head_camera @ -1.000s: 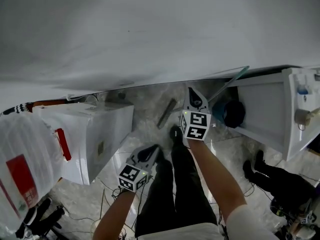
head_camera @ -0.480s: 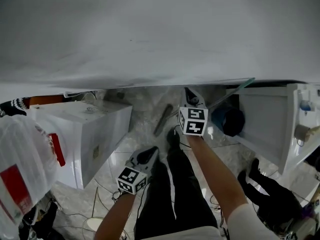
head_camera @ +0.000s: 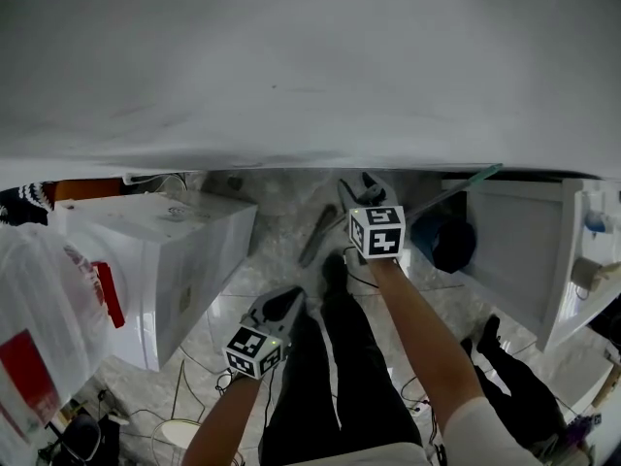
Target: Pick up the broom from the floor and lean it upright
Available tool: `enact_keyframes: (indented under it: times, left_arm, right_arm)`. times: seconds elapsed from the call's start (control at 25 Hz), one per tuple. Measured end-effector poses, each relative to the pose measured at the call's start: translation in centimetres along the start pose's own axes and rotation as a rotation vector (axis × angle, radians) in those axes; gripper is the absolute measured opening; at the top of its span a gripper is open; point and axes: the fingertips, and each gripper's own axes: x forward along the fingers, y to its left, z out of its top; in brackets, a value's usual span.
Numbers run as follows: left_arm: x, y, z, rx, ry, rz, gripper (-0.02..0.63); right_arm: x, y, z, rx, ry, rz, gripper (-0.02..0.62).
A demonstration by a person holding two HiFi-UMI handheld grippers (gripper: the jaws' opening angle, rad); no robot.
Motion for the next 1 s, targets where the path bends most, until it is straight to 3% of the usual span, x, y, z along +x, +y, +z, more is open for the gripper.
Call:
enact_keyframes:
  times: [0.08, 0.32, 0.56, 0.6, 0.68, 1.0]
  left_arm:
    - [0.1, 0.3, 0.3, -0.007, -0.010, 0.004, 0.012]
    - [0.4, 1.0, 0.1, -0.029, -0.017, 0.016, 0.012]
    - [0.2, 1.6, -0.8, -0.050, -0.012, 0.028, 0.011]
    - [0.2, 1.7, -0.9, -0.053, -0.012, 0.029, 0.011]
    - [0.2, 2.0, -1.1, -0.058, -0.012, 0.032, 0.012]
    - [-0.2, 2.8, -1.0, -0.074, -0.019, 0.047, 0.011]
  right_arm:
    - [0.5, 0.1, -1.0, -0.002, 0.033, 0.023, 0.241]
    - [0.8, 0.7, -1.5, -0.020, 0.047, 0.082, 0.221]
    - [0.7, 1.8, -4.7, -0.116, 0.123, 0.144, 0.233]
    - [0.7, 1.9, -5.0, -0.129, 0.128, 0.152, 0.197]
    - [0.7, 1.8, -5.1, -0.145, 0.130, 0.148, 0.023]
    - [0.7, 0.7, -4.0, -0.101, 0.160, 0.051, 0.021]
